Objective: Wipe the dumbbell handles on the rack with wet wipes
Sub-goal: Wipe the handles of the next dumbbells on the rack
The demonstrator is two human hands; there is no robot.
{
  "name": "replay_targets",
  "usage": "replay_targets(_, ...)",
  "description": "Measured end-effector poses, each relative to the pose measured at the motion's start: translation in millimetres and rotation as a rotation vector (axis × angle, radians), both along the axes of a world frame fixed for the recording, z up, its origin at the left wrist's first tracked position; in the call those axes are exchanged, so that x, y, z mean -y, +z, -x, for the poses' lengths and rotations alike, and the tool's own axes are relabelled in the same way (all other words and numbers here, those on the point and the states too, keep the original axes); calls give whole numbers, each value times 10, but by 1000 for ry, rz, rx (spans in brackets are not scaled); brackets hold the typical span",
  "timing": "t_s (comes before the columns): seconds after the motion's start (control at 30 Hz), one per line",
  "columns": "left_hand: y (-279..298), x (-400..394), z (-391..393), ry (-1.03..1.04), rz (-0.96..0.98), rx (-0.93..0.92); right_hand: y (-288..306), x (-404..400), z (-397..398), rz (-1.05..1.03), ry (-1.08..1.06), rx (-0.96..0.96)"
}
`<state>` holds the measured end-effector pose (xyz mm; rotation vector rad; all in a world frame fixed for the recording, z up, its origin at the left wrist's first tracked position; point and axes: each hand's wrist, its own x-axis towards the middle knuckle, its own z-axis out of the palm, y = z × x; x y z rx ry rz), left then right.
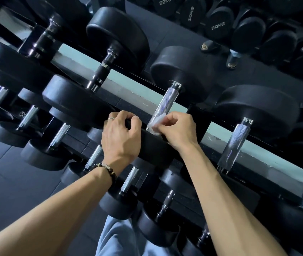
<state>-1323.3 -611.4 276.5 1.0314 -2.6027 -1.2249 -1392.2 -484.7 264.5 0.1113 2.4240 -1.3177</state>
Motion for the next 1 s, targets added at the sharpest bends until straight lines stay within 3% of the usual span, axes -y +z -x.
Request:
replay_targets(0.1,-7,1,2,-1,3,-4,-6,-39,156,76,-144,-54)
replay_targets(0.27,6,-3,1,-1,5,-3,-9,-71,6,-25,180,102)
replay_targets(0.43,-1,2,2,-11,9,2,27,-93,152,51,-7,24)
replay_targets(0.57,-11,0,3,-5,10,-3,12,-76,-29,-27,183,79)
replay_targets(0.73,-10,-2,-2,-9,10,1,80,-84,202,107,-94,-46)
replay_targets(0.9,-6,-2,4,6,9,-5,52,-81,-18,-104,255,45)
replay_targets(1.0,-15,3,4,2,15,0,78,-98,182,-12,70,-38)
